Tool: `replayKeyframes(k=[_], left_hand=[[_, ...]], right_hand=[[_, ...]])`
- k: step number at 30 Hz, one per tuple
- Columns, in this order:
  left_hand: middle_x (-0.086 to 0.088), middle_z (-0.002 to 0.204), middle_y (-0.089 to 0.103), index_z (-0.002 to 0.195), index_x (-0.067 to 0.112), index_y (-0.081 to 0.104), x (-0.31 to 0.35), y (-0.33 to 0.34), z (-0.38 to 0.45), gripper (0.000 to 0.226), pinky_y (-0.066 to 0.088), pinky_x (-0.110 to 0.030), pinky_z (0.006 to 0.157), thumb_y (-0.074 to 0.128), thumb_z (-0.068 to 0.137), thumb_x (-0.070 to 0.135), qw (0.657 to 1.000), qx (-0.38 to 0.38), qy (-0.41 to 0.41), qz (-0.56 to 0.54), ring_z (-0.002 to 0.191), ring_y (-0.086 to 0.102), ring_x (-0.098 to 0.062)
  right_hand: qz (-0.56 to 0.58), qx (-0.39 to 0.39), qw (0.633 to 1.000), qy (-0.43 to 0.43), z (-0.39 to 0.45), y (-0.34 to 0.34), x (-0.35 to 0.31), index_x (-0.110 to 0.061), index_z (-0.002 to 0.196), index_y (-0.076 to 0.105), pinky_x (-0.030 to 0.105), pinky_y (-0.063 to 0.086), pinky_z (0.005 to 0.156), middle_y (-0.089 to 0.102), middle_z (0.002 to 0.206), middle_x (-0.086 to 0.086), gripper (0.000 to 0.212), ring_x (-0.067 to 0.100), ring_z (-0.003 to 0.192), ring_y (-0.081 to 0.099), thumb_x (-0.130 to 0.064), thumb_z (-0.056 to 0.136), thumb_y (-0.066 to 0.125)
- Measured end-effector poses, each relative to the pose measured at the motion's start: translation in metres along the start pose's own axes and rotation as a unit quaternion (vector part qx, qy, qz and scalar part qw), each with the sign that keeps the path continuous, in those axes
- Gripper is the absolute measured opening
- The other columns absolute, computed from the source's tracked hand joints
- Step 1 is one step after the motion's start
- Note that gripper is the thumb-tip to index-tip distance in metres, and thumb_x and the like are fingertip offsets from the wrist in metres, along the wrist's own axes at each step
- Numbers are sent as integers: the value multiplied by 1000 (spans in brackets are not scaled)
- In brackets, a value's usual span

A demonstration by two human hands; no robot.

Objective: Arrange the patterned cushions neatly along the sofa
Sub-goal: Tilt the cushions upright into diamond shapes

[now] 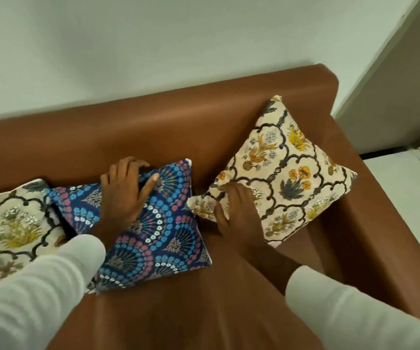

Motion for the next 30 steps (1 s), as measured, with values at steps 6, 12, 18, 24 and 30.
replayKeyframes(k=[6,12,18,24,30], left_hand=[[-9,133,67,136,20,61,-89,-15,-26,67,39,-59,109,33,108,74,992,-105,-71,16,128,60,-38],[-7,131,65,138,18,61,-129,-11,-36,77,36,-54,112,33,104,81,990,-138,-25,6,128,58,-35],[1,100,64,106,23,57,-143,-21,-71,77,37,-50,95,24,96,92,995,-92,-43,-16,100,61,-29],[13,82,46,98,26,46,-175,-44,-98,67,45,-55,94,31,95,92,982,-10,-148,-119,93,68,-37],[2,100,55,114,14,54,-165,-31,-82,81,45,-57,105,19,99,86,963,9,-199,-182,104,65,-36]], right_hand=[[-31,-163,982,89,-10,82,-47,1,139,59,51,46,113,53,146,22,54,40,141,45,-46,113,57],[45,-193,957,213,-44,137,-59,-11,166,39,53,38,126,43,167,16,90,40,156,38,-65,100,66],[233,-160,927,245,-56,160,-70,-27,146,59,60,61,108,71,147,3,73,27,132,71,-52,83,87],[66,-59,978,191,-29,150,-111,-42,119,44,57,63,94,70,125,-2,100,30,118,70,-106,48,74],[-92,42,993,53,30,103,-118,-21,109,49,54,57,83,57,105,2,97,35,103,62,-106,63,64]])
Point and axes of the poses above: each hand's wrist, its own z-axis towards the middle knuckle, its own y-axis out of the palm, x = y × z, the point moved 3 cm from there along z, towards the middle knuckle
